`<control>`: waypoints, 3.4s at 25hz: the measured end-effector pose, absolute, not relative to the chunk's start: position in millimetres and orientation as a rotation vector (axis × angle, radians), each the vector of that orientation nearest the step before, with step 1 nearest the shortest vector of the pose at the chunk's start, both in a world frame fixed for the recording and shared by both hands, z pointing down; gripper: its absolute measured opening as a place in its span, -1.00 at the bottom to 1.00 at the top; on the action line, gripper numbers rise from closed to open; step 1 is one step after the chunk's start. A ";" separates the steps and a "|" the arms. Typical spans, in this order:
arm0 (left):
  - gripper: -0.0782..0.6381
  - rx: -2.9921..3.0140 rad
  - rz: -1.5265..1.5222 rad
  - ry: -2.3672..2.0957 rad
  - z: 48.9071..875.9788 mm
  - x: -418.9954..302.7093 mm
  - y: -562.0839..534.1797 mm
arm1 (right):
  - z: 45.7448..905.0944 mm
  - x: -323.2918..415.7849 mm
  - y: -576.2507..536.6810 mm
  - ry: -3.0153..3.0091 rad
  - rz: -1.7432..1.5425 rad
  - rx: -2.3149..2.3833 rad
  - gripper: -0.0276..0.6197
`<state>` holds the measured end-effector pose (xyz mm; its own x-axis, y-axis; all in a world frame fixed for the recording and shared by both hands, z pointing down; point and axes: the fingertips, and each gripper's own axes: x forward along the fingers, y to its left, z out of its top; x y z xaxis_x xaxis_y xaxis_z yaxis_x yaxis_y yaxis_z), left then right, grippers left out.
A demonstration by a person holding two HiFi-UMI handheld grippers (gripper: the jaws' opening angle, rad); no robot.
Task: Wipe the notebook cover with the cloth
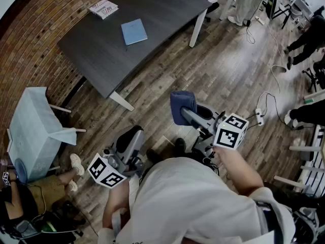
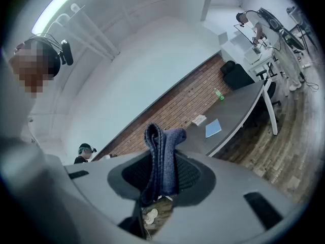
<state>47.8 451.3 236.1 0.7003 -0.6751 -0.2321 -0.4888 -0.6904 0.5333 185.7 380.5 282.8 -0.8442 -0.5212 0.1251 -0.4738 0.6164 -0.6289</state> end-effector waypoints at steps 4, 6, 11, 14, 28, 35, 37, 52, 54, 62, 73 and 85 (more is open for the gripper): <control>-0.67 2.470 -0.580 -0.889 235.5 51.5 452.4 | 282.4 188.6 380.4 2.766 -1.041 -0.859 -0.56; -0.67 2.470 -0.579 -0.891 236.0 54.5 451.8 | 283.1 191.3 379.3 2.770 -1.038 -0.859 -0.56; -0.67 2.465 -0.577 -0.905 237.9 62.6 450.5 | 286.0 198.0 376.8 2.783 -1.037 -0.852 -0.57; -0.67 2.459 -0.577 -0.915 242.1 62.6 451.6 | 289.7 197.9 376.8 2.803 -1.021 -0.859 -0.57; -0.67 2.440 -0.569 -0.970 244.0 101.0 431.3 | 282.3 238.5 346.0 2.811 -0.972 -0.891 -0.58; -0.67 2.436 -0.551 -1.009 245.7 119.2 421.7 | 281.8 253.5 333.0 2.844 -0.999 -0.816 -0.59; -0.67 2.435 -0.544 -1.017 247.0 124.3 419.7 | 284.9 256.1 330.0 2.862 -1.009 -0.799 -0.59; -0.67 2.367 -0.500 -1.081 264.5 123.9 395.6 | 309.1 264.6 295.9 2.898 -0.994 -0.871 -0.58; -0.67 2.361 -0.500 -1.081 266.6 118.7 389.7 | 310.4 259.9 291.0 2.899 -1.000 -0.873 -0.58; -0.67 2.353 -0.495 -1.030 274.3 72.6 323.6 | 316.7 216.5 235.8 2.917 -0.979 -0.966 -0.57; -0.67 2.421 -0.371 -1.019 284.3 -9.5 234.5 | 317.5 141.7 156.5 2.842 -1.039 -1.100 -0.57; -0.58 2.383 -0.340 -0.995 309.0 -57.8 170.3 | 317.8 100.5 86.1 2.815 -1.049 -1.226 -0.57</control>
<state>-57.8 170.3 309.0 0.6971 -0.7165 -0.0268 -0.5827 -0.5879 0.5610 100.5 86.1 317.8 -0.7100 -0.6204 0.3332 -0.6872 0.5068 -0.5205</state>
